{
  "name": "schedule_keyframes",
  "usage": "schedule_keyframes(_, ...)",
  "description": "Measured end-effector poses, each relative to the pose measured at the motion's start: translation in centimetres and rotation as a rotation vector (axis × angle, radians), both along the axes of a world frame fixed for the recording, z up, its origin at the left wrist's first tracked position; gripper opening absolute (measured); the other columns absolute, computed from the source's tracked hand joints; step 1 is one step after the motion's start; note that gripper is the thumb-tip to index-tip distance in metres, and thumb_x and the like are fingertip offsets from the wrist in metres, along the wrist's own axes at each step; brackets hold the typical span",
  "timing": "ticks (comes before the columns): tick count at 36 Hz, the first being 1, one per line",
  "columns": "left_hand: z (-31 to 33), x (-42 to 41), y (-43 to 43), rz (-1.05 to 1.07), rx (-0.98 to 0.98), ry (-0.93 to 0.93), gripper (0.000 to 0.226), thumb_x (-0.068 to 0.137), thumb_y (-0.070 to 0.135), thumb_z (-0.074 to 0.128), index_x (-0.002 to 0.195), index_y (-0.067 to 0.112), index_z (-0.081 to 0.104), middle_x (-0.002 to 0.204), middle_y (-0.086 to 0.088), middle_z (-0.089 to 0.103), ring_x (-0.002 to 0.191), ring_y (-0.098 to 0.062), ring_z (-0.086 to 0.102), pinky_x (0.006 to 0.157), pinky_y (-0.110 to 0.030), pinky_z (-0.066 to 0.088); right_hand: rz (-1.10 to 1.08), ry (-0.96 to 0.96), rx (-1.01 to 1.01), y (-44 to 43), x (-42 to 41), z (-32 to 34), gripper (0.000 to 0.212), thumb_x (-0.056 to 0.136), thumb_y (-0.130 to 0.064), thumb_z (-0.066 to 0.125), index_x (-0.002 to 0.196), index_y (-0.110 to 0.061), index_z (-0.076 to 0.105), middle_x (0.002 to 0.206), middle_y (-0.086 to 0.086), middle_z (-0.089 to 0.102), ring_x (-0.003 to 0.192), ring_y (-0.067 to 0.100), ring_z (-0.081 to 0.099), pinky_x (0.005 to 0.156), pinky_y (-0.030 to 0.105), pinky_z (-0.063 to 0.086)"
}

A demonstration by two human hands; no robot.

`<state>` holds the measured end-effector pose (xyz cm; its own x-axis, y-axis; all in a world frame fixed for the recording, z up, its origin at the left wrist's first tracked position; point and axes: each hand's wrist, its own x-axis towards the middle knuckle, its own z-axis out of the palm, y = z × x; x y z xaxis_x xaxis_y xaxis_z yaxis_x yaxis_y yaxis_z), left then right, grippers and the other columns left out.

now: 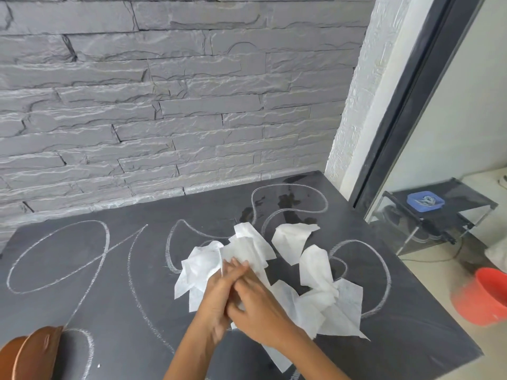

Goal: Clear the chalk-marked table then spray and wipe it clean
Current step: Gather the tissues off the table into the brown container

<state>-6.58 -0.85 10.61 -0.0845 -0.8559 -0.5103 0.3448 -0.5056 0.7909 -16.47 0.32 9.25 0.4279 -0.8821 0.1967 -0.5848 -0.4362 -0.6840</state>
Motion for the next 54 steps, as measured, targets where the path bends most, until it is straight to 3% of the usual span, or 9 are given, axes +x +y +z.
schedule_keyframes(2, -0.5, 0.1, 0.0, 0.060, 0.039, 0.049, 0.040, 0.072, 0.026, 0.076, 0.103, 0.003, 0.064, 0.102, -0.014, 0.072, 0.093, -0.023, 0.070, 0.069, -0.030, 0.053, 0.026, 0.017, -0.004, -0.3, 0.0, -0.8, 0.059, 0.093, -0.018, 0.043, 0.148, -0.010, 0.023, 0.155, -0.005, 0.020, 0.134, -0.012, -0.003, 0.109, 0.007, -0.009)
schedule_keyframes(5, -1.1, 0.4, -0.4, 0.070, 0.049, 0.109, 0.014, 0.090, 0.019, 0.057, 0.089, 0.008, 0.066, 0.098, -0.015, 0.070, 0.086, -0.021, 0.070, 0.071, -0.030, 0.054, 0.030, -0.091, 0.067, -0.8, 0.0, -1.5, 0.033, 0.084, -0.021, 0.047, 0.114, -0.011, 0.056, 0.129, -0.004, 0.055, 0.128, 0.002, 0.039, 0.117, 0.025, 0.016)
schedule_keyframes(10, -1.2, 1.2, -0.4, 0.133, 0.067, -0.013, 0.026, 0.097, 0.018, 0.044, 0.103, 0.005, 0.066, 0.089, -0.012, 0.073, 0.077, -0.023, 0.069, 0.064, -0.030, 0.054, -0.219, -0.310, 0.114, -1.7, -1.5, -3.2, 0.019, 0.076, -0.026, 0.048, 0.084, -0.014, 0.062, 0.110, -0.008, 0.066, 0.113, -0.004, 0.054, 0.098, 0.010, 0.035)
schedule_keyframes(13, -1.5, 2.1, -0.6, 0.207, 0.076, -0.064, 0.021, 0.093, 0.021, 0.054, 0.101, 0.009, 0.069, 0.097, -0.015, 0.072, 0.087, -0.029, 0.066, 0.074, -0.037, 0.053, -0.442, -0.347, 0.124, -2.5, -3.8, -4.5, 0.017, 0.079, -0.003, 0.056, 0.083, -0.018, 0.063, 0.099, -0.013, 0.066, 0.098, 0.001, 0.061, 0.087, 0.013, 0.045)
schedule_keyframes(26, -2.3, 5.5, 0.5, 0.271, 0.013, -0.010, 0.015, 0.084, 0.020, 0.062, 0.090, 0.009, 0.070, 0.089, -0.007, 0.073, 0.079, -0.021, 0.068, 0.074, -0.035, 0.050, -0.891, -0.006, 0.258, 2.1, -9.8, -8.9, 0.015, 0.084, -0.012, 0.067, 0.097, -0.008, 0.060, 0.093, -0.002, 0.053, 0.083, 0.016, 0.052, 0.075, 0.026, 0.044)
schedule_keyframes(32, -3.1, 5.1, 0.9, 0.241, 0.038, -0.007, 0.023, 0.092, 0.016, 0.054, 0.111, 0.007, 0.064, 0.088, -0.005, 0.073, 0.082, -0.022, 0.068, 0.071, -0.036, 0.050, -0.899, 0.114, 0.366, 4.6, -9.8, -10.2, 0.024, 0.083, -0.025, 0.070, 0.095, -0.015, 0.051, 0.096, -0.004, 0.051, 0.082, 0.017, 0.051, 0.066, 0.028, 0.041)
schedule_keyframes(37, -3.6, 5.0, 1.0, 0.190, 0.036, -0.038, 0.020, 0.092, 0.016, 0.054, 0.104, 0.005, 0.066, 0.090, -0.006, 0.073, 0.084, -0.023, 0.067, 0.073, -0.036, 0.050, -1.043, -0.070, 0.571, 5.4, -8.8, -9.8, 0.034, 0.079, -0.030, 0.074, 0.086, -0.011, 0.046, 0.073, -0.001, 0.057, 0.068, 0.019, 0.056, 0.057, 0.031, 0.042)
schedule_keyframes(44, -3.3, 4.2, 1.2, 0.143, 0.064, -0.050, 0.015, 0.093, 0.015, 0.052, 0.088, 0.011, 0.066, 0.073, -0.002, 0.073, 0.082, -0.025, 0.064, 0.083, -0.041, 0.049, -1.145, -0.335, 0.685, 5.3, -6.7, -10.4, 0.035, 0.075, -0.007, 0.075, 0.096, -0.009, 0.048, 0.077, -0.001, 0.056, 0.071, 0.017, 0.056, 0.067, 0.028, 0.048)
schedule_keyframes(54, -2.1, 3.9, 1.0, 0.100, 0.029, -0.053, 0.025, 0.100, 0.005, 0.037, 0.095, 0.011, 0.061, 0.083, -0.006, 0.072, 0.083, -0.024, 0.065, 0.073, -0.039, 0.050, -1.003, -0.538, 0.505, 2.3, -7.0, -5.4, 0.023, 0.078, 0.002, 0.067, 0.083, -0.020, 0.060, 0.088, -0.003, 0.063, 0.084, 0.017, 0.060, 0.066, 0.016, 0.044)
